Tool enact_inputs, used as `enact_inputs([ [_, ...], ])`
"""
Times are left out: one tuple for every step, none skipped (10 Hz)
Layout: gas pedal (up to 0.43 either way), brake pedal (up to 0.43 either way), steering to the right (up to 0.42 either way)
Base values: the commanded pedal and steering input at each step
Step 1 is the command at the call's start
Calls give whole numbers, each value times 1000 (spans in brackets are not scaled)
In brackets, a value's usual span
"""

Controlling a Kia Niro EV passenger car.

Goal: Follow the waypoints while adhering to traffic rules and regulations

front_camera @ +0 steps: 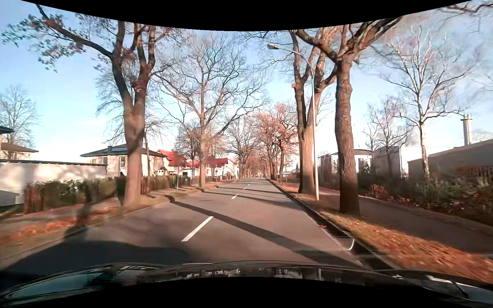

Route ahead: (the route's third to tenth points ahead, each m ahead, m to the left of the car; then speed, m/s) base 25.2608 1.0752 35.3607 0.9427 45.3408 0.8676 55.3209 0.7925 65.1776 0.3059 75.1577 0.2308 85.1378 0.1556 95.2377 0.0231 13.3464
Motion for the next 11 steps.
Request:
enact_inputs([
  [138, 0, -4],
  [138, 0, -3],
  [138, 0, -4],
  [138, 0, -4],
  [138, 0, -4],
  [138, 0, -3],
  [138, 0, -4],
  [138, 0, -4],
  [138, 0, -2],
  [138, 0, -1],
  [138, 0, -1],
])
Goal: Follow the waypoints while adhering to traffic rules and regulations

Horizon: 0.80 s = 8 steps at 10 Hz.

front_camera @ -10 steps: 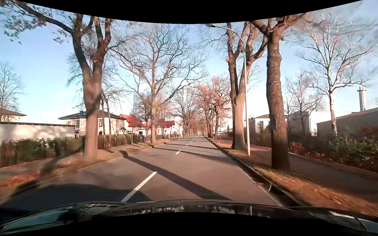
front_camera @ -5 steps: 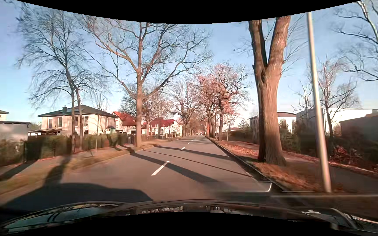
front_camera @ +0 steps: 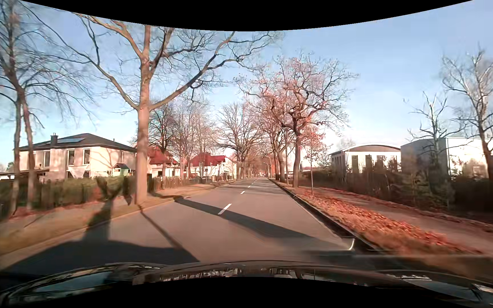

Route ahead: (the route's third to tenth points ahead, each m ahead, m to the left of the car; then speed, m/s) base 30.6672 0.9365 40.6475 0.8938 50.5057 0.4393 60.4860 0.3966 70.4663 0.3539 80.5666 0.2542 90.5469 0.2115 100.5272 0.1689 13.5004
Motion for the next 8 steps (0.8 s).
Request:
enact_inputs([
  [138, 0, -1],
  [138, 0, -1],
  [138, 0, 0],
  [138, 0, 2],
  [138, 0, 3],
  [138, 0, 3],
  [138, 0, 3],
  [138, 0, 4],
])
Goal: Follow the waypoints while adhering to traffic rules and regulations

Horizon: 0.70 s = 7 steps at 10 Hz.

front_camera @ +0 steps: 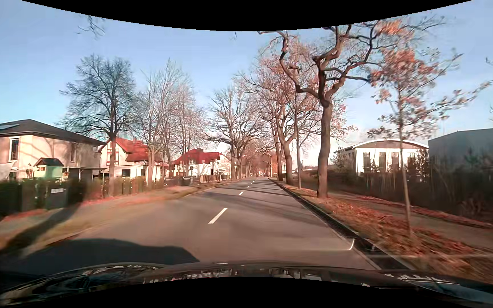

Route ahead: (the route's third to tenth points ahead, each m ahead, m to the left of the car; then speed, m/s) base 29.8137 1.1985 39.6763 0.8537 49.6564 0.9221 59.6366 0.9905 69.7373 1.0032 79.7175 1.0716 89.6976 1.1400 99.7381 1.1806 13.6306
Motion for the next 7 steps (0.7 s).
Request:
enact_inputs([
  [138, 0, 4],
  [138, 0, 3],
  [138, 0, 3],
  [130, 0, 3],
  [130, 0, 3],
  [118, 0, 4],
  [110, 0, 3],
])
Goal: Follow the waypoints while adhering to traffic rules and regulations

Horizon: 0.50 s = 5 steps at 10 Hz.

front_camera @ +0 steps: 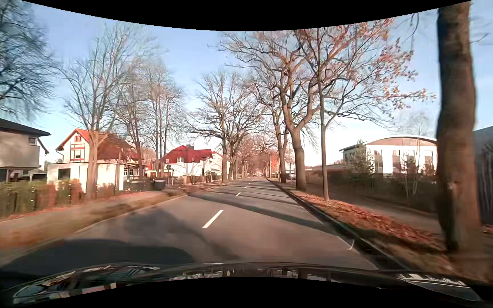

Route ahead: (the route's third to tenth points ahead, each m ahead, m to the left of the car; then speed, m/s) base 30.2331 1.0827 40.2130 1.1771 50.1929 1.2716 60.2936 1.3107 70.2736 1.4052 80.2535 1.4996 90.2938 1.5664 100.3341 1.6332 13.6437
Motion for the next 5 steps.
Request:
enact_inputs([
  [110, 0, 2],
  [110, 0, 1],
  [110, 0, 1],
  [110, 0, 1],
  [110, 0, 0],
])
